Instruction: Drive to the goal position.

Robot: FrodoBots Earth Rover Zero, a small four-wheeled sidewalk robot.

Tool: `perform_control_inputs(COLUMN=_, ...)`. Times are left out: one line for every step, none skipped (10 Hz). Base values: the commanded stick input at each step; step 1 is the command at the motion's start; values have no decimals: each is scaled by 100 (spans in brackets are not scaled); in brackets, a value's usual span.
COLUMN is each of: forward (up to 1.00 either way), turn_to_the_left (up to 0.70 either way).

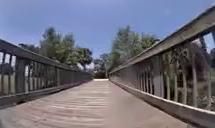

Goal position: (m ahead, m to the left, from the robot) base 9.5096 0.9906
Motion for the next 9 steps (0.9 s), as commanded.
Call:
perform_control_inputs(forward=70, turn_to_the_left=14)
perform_control_inputs(forward=70, turn_to_the_left=14)
perform_control_inputs(forward=70, turn_to_the_left=0)
perform_control_inputs(forward=70, turn_to_the_left=0)
perform_control_inputs(forward=70, turn_to_the_left=0)
perform_control_inputs(forward=70, turn_to_the_left=0)
perform_control_inputs(forward=70, turn_to_the_left=0)
perform_control_inputs(forward=70, turn_to_the_left=0)
perform_control_inputs(forward=70, turn_to_the_left=0)
